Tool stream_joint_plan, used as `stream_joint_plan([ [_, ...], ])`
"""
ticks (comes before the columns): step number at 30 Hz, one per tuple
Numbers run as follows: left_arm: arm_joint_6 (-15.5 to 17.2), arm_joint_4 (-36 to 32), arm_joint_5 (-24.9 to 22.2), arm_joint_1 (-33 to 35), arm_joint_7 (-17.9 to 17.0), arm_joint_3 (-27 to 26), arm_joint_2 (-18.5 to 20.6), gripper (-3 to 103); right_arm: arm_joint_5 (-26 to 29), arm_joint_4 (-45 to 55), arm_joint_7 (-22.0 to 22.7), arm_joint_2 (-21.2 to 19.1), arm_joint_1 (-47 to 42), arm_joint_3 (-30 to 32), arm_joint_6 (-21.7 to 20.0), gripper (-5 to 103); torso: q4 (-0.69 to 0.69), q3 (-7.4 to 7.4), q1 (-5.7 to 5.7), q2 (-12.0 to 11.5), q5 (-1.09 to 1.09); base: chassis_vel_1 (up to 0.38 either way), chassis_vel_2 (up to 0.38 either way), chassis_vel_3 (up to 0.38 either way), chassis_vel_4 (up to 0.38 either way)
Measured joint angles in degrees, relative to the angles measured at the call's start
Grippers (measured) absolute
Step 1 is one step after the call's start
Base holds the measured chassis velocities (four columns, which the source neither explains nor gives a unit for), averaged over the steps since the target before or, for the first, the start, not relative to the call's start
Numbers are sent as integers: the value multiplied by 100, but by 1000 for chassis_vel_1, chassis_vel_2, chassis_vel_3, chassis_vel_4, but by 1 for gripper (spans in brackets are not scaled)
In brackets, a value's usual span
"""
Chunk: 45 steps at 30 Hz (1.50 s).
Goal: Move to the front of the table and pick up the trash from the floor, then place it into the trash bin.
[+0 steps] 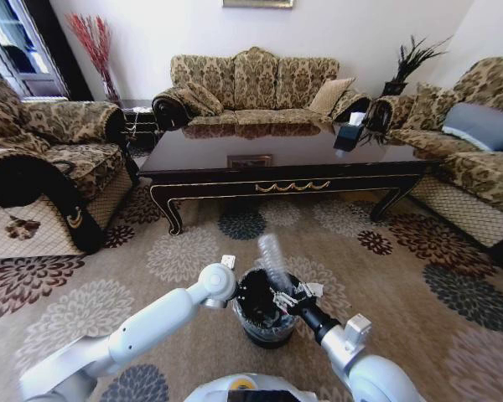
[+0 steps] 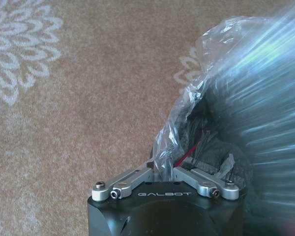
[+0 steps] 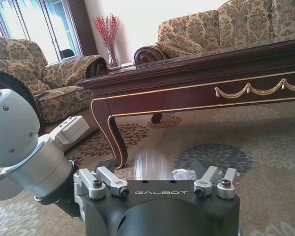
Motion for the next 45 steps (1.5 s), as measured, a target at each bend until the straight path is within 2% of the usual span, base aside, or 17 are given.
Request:
stream_joint_plan([
  [3,0,-5,6,63,-5,-50,0,0,-29,-40,-5,39,-19,-32,8,98,-1,0,0,0,0,0,0,0,0],
  [4,0,-6,6,74,-5,-56,4,0,-37,-50,-5,43,-21,-40,9,99,0,0,0,0,0,0,0,0,0],
  [21,0,-10,19,170,9,-246,81,0,-51,-117,-1,92,-9,48,33,100,-1,0,0,0,0,0,0,0,0],
  [32,0,-158,-58,491,99,-949,418,0,108,-443,-8,77,268,639,197,100,-1,0,0,0,0,0,0,0,0],
  [36,1,-216,-94,725,139,-1356,594,0,421,-874,-2,74,583,979,245,100,0,0,0,0,0,0,0,0,0],
  [40,1,-273,-212,977,169,-1946,724,0,338,-1722,-96,-21,874,1065,453,100,0,0,0,0,0,0,0,0,0],
  [41,1,-273,-212,977,169,-1946,724,0,338,-1722,-96,-21,874,1065,453,100,0,0,0,0,0,0,0,0,0],
  [44,1,-294,-287,1157,196,-2274,871,0,118,-2742,-229,18,1329,939,647,100,-1,0,0,0,2,0,0,0,0],
  [45,1,-294,-287,1157,196,-2274,871,0,118,-2742,-229,18,1329,939,647,100,-1,0,0,0,2,0,0,0,0],
])
